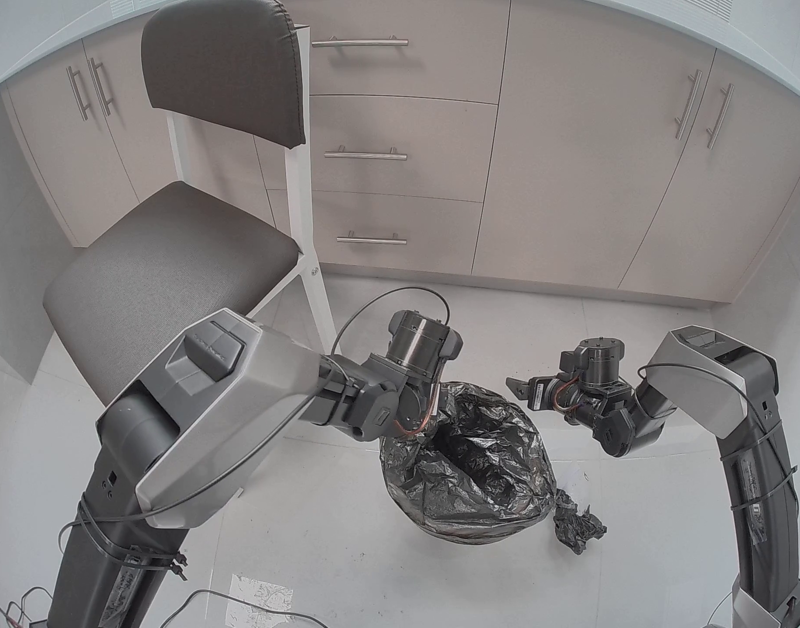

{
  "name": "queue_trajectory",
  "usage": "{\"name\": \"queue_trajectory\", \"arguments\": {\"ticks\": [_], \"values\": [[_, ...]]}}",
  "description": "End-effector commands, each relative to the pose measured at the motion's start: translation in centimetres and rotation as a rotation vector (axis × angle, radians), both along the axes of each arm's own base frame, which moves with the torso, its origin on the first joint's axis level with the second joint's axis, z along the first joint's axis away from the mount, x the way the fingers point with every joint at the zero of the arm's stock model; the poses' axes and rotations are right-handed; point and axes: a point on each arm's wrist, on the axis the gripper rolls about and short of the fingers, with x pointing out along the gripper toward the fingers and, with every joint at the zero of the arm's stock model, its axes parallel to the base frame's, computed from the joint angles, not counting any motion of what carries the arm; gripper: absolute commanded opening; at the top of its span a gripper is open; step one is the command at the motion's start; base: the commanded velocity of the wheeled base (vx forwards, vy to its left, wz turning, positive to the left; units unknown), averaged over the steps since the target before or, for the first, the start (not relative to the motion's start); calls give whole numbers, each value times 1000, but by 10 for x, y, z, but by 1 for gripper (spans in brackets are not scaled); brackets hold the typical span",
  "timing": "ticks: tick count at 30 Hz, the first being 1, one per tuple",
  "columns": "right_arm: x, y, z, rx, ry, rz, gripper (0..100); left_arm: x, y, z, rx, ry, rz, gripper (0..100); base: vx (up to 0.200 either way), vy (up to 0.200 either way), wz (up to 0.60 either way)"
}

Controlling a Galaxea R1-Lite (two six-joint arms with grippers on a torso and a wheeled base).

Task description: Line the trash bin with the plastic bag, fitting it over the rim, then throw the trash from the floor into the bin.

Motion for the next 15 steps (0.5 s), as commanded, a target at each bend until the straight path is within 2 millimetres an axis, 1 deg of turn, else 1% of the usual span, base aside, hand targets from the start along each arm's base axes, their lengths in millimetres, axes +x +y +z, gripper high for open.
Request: {"name": "queue_trajectory", "arguments": {"ticks": [1,3,4,5,6,8,10,15], "values": [[0,1,0,1,0,2,100,-2,-5,-19,27,24,-16,100,0,0,0],[0,1,0,1,0,2,100,-1,-6,-25,41,32,-22,100,0,0,0],[0,1,0,1,0,2,100,-1,-6,-25,41,32,-22,100,0,0,0],[0,1,-1,-1,0,3,100,-1,-6,-31,58,40,-31,100,0,0,0],[0,1,-1,-1,0,3,100,-1,-6,-31,58,40,-31,100,0,0,0],[0,2,-1,0,2,3,100,-1,-6,-39,81,50,-42,100,0,0,0],[0,1,-1,1,0,2,100,0,-7,-43,88,53,-46,100,0,0,0],[0,2,-1,-1,1,6,100,-4,-12,-55,121,71,-74,100,0,0,0]]}}
